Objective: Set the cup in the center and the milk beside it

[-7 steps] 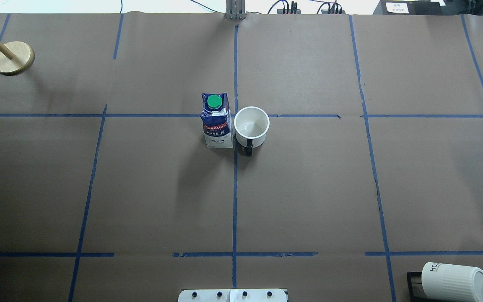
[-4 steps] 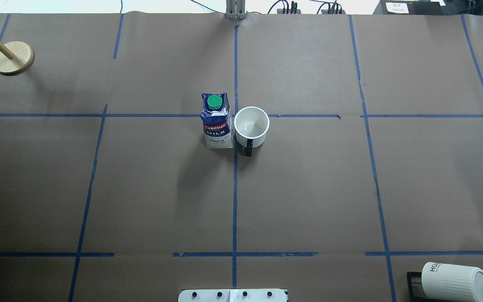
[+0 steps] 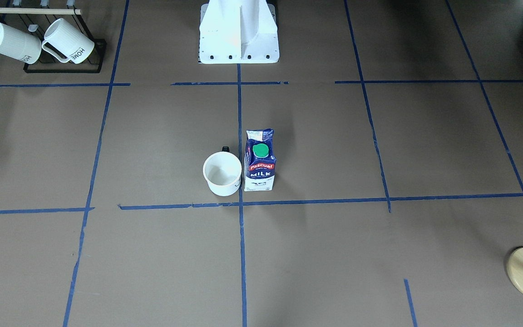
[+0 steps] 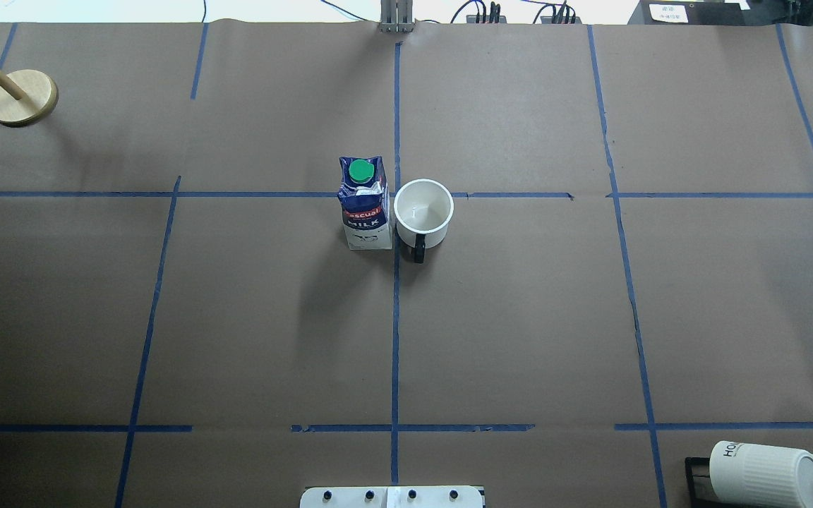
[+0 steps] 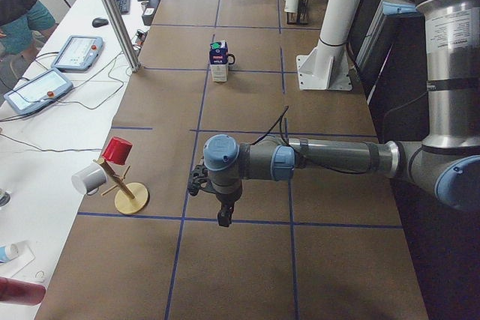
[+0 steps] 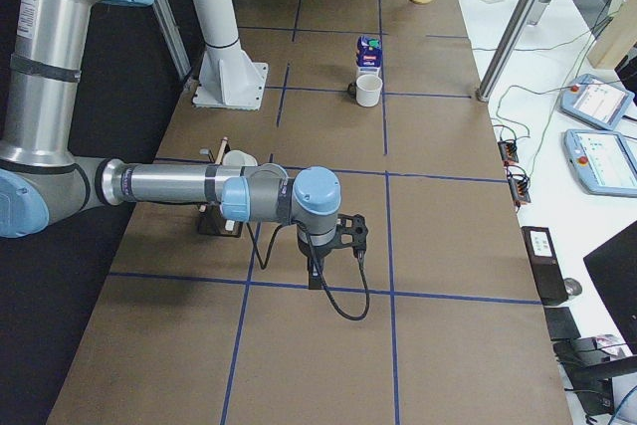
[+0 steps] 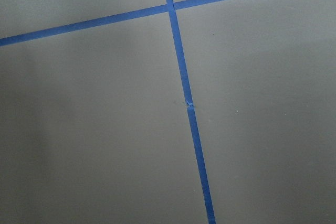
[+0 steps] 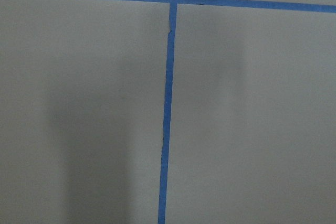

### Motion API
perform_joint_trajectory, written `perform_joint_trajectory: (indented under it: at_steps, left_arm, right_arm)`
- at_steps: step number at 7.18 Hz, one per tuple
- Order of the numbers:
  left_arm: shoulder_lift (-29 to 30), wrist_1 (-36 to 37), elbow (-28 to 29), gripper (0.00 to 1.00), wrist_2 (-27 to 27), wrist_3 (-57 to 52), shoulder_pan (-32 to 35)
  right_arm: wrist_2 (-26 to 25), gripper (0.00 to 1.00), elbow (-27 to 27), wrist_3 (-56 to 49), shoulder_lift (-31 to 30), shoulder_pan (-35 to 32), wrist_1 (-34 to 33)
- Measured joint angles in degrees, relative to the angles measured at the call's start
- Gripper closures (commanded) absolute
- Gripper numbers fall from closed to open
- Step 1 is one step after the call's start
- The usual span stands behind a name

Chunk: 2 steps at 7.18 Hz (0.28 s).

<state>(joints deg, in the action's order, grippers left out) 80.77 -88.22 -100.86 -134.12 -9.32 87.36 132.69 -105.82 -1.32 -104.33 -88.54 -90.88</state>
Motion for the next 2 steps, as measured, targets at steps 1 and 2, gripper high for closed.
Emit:
perform_joint_trajectory:
  at_steps: [1,2]
  left_arm:
    - [0.0,0.04,0.0,0.0,0.0,0.0,0.0]
    - [0.0,0.08,0.0,0.0,0.0,0.0,0.0]
  right_arm:
    - [0.02,0.0,0.0,0.0,0.0,0.1,0.0]
    - [0.02,0.0,0.0,0.0,0.0,0.18,0.0]
